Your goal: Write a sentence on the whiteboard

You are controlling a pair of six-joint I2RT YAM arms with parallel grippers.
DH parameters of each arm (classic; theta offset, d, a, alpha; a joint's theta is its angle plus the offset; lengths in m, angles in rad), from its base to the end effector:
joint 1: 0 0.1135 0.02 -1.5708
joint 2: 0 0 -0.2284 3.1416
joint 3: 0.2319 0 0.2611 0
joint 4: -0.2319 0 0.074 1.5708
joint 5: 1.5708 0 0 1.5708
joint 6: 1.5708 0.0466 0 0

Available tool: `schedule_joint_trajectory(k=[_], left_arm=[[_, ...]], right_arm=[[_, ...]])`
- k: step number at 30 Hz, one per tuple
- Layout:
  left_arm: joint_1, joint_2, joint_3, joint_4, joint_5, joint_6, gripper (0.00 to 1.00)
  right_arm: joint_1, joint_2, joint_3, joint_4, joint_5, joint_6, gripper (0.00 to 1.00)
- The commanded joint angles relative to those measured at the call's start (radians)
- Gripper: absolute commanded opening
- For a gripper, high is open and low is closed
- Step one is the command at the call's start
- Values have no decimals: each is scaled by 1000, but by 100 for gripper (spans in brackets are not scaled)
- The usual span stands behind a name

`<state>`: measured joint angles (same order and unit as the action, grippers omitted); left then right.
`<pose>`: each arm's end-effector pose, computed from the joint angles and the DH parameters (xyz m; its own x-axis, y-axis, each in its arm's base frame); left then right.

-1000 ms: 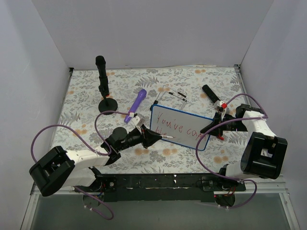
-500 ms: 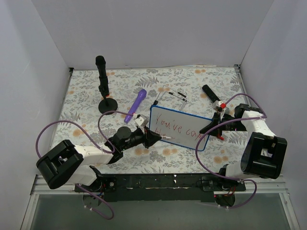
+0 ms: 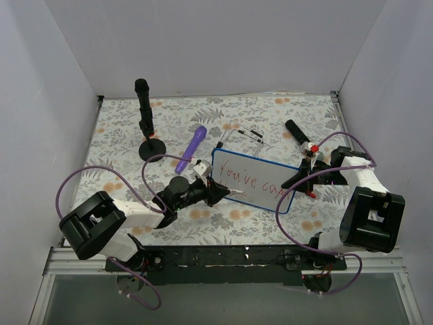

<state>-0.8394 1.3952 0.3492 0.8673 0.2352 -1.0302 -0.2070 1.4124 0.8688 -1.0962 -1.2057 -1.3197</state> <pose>0.1768 -0.2132 0.1273 -0.8130 -0.3425 -0.4709 0.3495 0.3599 -0.8651 0.2304 -0.0039 0.1685 -0.3747 -0.2747 -0.8855 -0.9118 0.2822 0.2983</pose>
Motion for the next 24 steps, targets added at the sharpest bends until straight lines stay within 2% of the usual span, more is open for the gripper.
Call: schedule_joint_trajectory(k=[1,24], left_arm=[[2,11,31,35,-20,18,0],[2,31,45,-47,-45,55,0]], right_arm=[[8,-23,-8,13,54,-6,1],[8,-21,-7,13,55,-4,1]])
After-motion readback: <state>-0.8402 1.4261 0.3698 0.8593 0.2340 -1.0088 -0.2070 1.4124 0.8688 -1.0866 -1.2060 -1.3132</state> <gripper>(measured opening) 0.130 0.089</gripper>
